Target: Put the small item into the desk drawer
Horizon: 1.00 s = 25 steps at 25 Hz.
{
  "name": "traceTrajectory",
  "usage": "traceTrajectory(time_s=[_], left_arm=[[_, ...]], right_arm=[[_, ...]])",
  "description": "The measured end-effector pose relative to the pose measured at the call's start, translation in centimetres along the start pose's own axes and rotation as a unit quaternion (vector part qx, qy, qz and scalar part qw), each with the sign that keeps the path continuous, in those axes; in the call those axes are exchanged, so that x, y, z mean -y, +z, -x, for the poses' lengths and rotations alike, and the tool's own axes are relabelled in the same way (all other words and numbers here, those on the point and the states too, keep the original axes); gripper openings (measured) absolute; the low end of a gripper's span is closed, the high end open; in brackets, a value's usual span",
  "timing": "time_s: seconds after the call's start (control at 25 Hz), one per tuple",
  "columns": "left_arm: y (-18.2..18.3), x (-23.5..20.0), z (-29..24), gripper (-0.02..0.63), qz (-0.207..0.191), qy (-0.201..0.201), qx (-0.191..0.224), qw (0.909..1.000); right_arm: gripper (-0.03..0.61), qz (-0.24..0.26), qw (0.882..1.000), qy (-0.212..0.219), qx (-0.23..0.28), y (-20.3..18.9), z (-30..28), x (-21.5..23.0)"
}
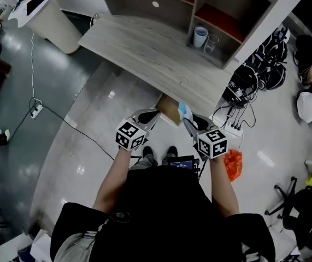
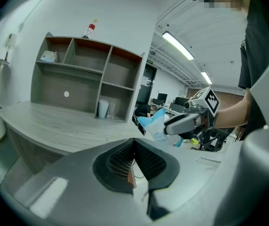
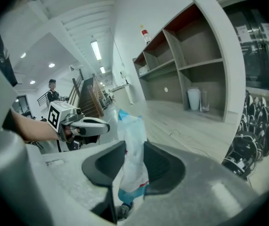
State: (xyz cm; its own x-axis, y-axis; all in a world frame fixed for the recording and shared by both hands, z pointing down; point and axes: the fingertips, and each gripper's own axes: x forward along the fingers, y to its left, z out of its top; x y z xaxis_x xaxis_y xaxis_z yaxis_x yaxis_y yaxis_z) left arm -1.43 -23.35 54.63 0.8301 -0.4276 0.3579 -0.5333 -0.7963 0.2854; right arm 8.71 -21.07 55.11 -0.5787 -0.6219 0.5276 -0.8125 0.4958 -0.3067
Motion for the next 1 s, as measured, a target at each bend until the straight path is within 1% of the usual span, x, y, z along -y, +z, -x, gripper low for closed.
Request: traceTrajectory(time_s=[0.16,0.36,0.68,1.0], left_arm=[[0.0,0.3,-0.9,0.002,0.0,0.013,-0.001,0.9999],[0.0,0.1,-1.6,0.002,-0.005,0.022,0.001,0.9998],[-2.4,-1.5,-2.6,0.002,0.01,0.016,-0.006,0.9998],[-5.2,-3.6,-3.2,0.002,0.024,0.008,-0.021,0.9995]], right_arm=[[0.123,0.018,1.0,0.017,-0.004,0.5,-0.2,0.9],[0.123,0.039,0.999,0.031,-0.016,0.4,-1.8,1.4],[0.123,0.076,0.995,0.029,-0.054,-1.5,-5.5,1.2],[0.123,0.112,0.989,0.02,-0.097,-4.0,-9.4,1.0]])
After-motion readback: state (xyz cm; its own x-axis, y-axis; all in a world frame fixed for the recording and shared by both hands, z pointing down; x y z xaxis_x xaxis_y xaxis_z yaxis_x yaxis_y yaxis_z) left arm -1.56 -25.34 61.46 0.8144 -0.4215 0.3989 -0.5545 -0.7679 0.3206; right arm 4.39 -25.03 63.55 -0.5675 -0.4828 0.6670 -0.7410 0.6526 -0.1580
